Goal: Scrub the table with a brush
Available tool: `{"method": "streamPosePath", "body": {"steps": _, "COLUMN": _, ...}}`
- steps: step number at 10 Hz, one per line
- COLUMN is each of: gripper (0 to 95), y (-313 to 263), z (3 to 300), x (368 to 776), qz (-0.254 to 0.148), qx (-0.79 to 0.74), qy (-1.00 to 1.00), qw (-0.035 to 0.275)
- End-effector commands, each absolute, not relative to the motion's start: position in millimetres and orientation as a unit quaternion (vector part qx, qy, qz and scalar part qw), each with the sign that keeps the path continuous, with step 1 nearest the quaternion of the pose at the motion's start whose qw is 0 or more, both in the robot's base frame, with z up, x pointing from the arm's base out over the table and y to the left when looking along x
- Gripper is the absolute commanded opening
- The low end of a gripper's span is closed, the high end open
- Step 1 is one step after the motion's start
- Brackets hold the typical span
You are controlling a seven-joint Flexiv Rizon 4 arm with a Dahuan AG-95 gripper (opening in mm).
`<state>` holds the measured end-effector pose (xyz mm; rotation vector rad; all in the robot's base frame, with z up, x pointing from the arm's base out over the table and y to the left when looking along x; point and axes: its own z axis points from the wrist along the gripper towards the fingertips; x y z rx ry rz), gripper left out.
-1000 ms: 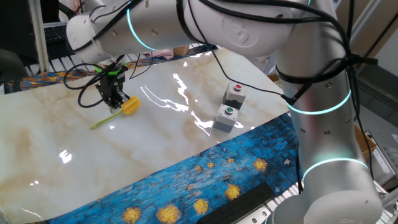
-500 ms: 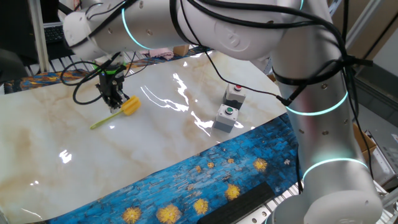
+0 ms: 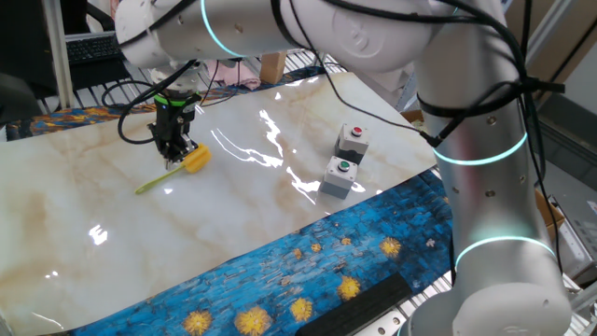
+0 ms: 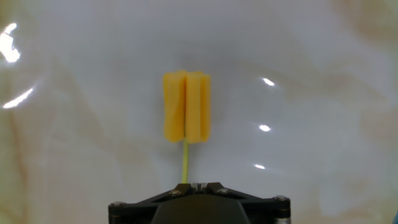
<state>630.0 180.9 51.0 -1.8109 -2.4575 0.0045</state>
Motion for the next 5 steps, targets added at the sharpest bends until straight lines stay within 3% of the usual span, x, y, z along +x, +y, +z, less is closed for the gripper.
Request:
{"method": "streamPosePath", "body": {"steps": 1, "gripper": 0.0, "y": 180.9, "z": 50.5, "x": 630.2, "qz": 0.008, "qx": -0.593, "qy": -0.804, "qw": 0.04}}
{"method": "streamPosePath", "body": {"steps": 3, "gripper": 0.0, "y": 180.9, "z": 50.5, "x": 630.2, "qz": 0.005, "qx": -0.601, "qy": -0.798, "qw": 0.046}}
{"method": "streamPosePath", "body": {"steps": 5, "gripper": 38.0, "y": 181.6, "z": 49.4, "x": 630.8, "qz": 0.008, "qx": -0.623, "qy": -0.78, "qw": 0.047}}
